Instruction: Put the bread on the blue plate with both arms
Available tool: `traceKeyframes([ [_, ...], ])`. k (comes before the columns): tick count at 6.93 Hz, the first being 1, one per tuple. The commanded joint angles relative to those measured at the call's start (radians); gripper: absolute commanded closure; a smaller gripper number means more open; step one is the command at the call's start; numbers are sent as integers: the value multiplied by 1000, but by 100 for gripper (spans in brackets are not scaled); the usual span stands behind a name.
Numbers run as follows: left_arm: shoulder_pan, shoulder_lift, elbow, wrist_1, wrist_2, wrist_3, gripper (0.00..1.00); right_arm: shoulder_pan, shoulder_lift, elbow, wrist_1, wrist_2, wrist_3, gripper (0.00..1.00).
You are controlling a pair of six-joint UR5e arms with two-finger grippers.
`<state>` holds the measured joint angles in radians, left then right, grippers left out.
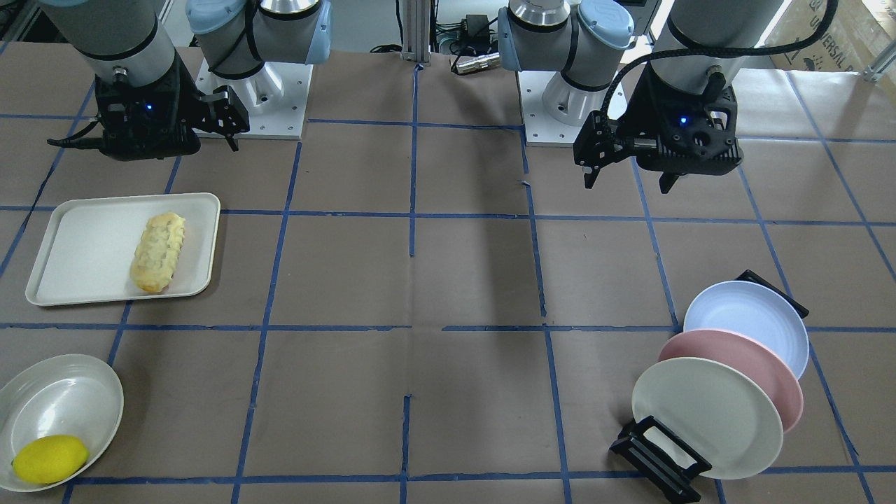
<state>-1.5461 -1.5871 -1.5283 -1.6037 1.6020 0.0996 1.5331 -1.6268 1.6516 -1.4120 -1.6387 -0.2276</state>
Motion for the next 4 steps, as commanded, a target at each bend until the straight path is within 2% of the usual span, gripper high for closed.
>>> traceKeyframes([
  [1,0,5,0,-5,4,-5,0,-20,-77,118,-92,-6,-88,2],
  [2,10,4,7,1,7,14,0,-48,-93,160,-129,-3,-99,1],
  [3,83,-22,10,4,13,91,0,-54,-88,133,-131,9,-82,1],
  [4,207,-34,14,-13,6,176,0,-54,-59,79,-128,11,-79,1],
])
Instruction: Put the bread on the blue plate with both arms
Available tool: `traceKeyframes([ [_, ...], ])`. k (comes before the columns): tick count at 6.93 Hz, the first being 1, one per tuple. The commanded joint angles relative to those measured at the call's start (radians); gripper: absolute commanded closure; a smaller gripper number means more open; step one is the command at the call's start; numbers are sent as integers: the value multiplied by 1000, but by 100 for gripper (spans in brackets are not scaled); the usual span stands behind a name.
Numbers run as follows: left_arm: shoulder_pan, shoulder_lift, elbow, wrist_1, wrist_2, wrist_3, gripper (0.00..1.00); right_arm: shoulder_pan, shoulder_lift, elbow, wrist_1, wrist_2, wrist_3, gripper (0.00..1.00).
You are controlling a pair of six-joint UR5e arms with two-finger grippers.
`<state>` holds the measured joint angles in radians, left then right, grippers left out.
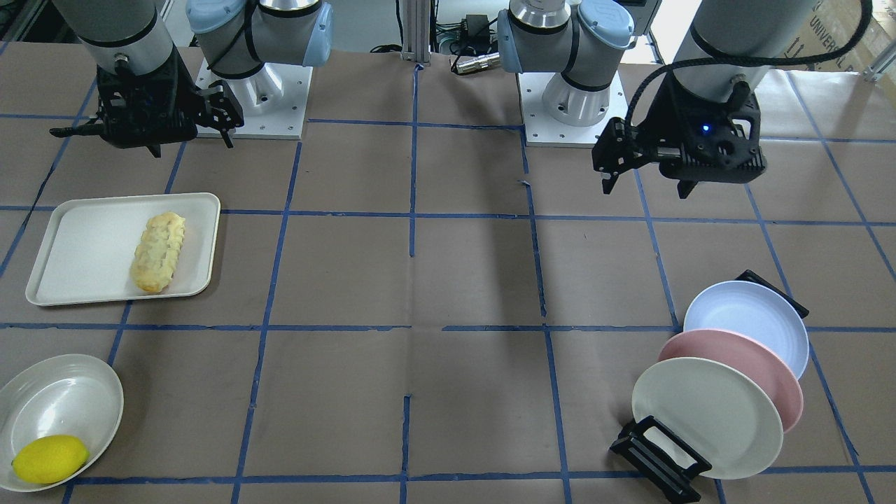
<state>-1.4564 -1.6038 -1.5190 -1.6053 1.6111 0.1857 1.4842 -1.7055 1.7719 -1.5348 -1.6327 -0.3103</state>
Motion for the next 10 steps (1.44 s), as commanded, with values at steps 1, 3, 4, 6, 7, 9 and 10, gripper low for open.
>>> traceKeyframes([
  [1,225,-37,8,-8,-13,178,0,-19,38,-26,1,5,-12,1],
  [3,341,-92,46,4,1,381,0,-173,40,81,-127,-1,-245,1],
  [4,403,-149,89,4,3,470,0,-320,43,175,-254,8,-348,1],
  [6,494,-317,123,86,0,643,0,-412,59,431,-564,10,-401,1],
  [7,513,-396,123,179,-2,690,0,-414,61,520,-706,10,-401,1],
  [9,515,-505,155,216,-13,693,0,-415,161,543,-841,11,-398,1],
  [10,518,-555,149,214,-16,695,1,-415,261,540,-919,23,-400,1],
])
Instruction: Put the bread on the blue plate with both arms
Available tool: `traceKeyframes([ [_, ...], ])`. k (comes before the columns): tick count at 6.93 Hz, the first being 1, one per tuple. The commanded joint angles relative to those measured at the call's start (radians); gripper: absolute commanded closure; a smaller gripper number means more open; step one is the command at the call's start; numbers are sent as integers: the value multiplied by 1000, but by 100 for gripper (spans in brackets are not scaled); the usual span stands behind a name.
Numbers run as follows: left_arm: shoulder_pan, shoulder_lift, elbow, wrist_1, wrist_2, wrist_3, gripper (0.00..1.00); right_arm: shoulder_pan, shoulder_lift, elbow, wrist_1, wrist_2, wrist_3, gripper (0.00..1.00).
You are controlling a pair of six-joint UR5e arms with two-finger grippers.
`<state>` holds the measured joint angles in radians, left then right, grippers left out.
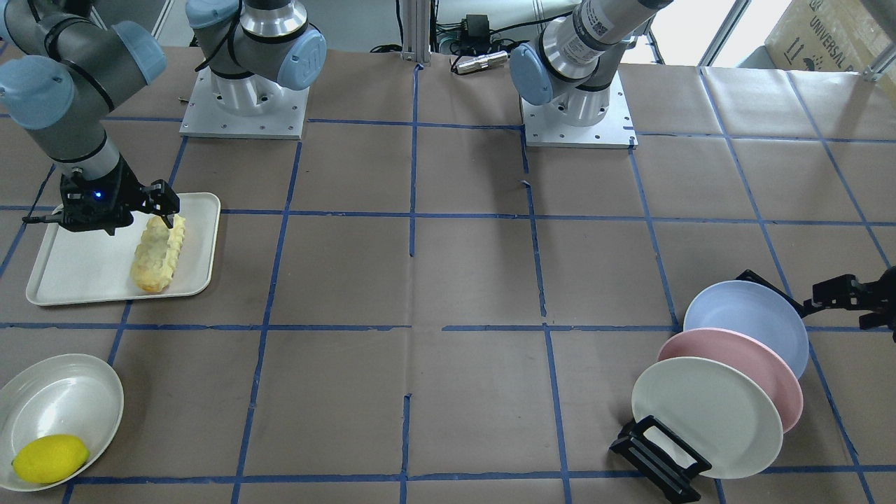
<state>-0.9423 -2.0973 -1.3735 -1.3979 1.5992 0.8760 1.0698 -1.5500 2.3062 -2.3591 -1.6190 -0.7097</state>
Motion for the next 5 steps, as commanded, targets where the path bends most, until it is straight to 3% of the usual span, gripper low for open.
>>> traceKeyframes([
  [1,22,-108,14,5,-22,5,2,-1,122,10,-112,11,1,1],
  [3,17,-128,13,-4,-25,-5,22,4,116,12,-103,48,-1,2],
  [4,22,-133,16,-3,-24,-2,38,2,116,9,-103,48,-2,11],
  [5,19,-127,17,-3,-24,-3,68,2,114,10,-101,47,5,48],
])
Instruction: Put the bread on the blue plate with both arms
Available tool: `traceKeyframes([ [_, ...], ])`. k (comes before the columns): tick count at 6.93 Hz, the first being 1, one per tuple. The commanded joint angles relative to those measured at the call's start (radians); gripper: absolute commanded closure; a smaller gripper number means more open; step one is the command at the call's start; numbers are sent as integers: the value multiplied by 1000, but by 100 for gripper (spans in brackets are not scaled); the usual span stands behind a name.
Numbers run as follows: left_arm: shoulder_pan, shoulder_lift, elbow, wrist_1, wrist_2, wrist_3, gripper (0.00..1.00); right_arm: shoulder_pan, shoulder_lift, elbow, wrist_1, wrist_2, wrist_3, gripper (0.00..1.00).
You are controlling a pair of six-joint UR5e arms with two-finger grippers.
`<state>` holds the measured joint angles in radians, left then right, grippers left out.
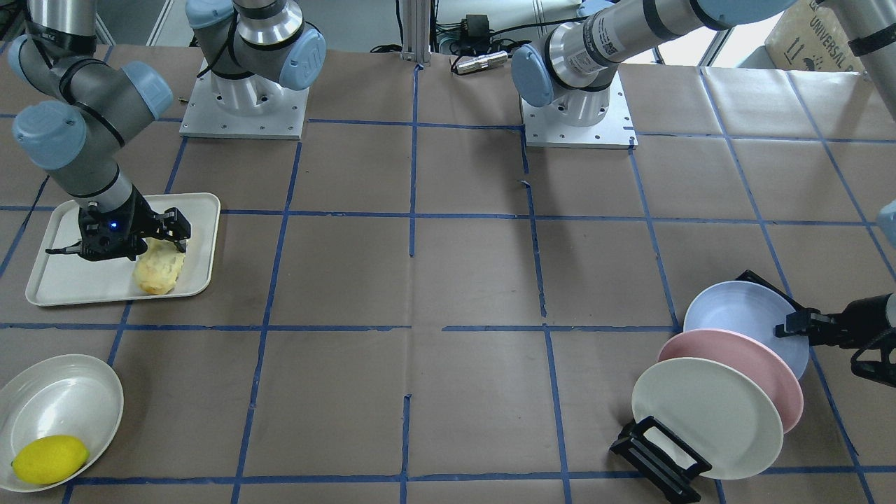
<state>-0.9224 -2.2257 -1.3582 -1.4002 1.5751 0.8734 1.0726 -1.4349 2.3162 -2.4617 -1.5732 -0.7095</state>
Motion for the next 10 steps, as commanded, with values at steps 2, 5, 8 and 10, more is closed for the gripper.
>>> traceKeyframes([
  [2,-3,-3,51,-11,-3,-1,88,16,-68,-82,207,-2,45,84],
  [5,-7,-5,136,-75,-4,2,97,66,-110,-279,522,-10,81,92],
  [8,-6,73,125,-140,9,12,97,119,-108,-455,767,-19,122,92],
  [10,17,225,70,-259,46,42,97,229,-107,-597,939,-21,275,92],
])
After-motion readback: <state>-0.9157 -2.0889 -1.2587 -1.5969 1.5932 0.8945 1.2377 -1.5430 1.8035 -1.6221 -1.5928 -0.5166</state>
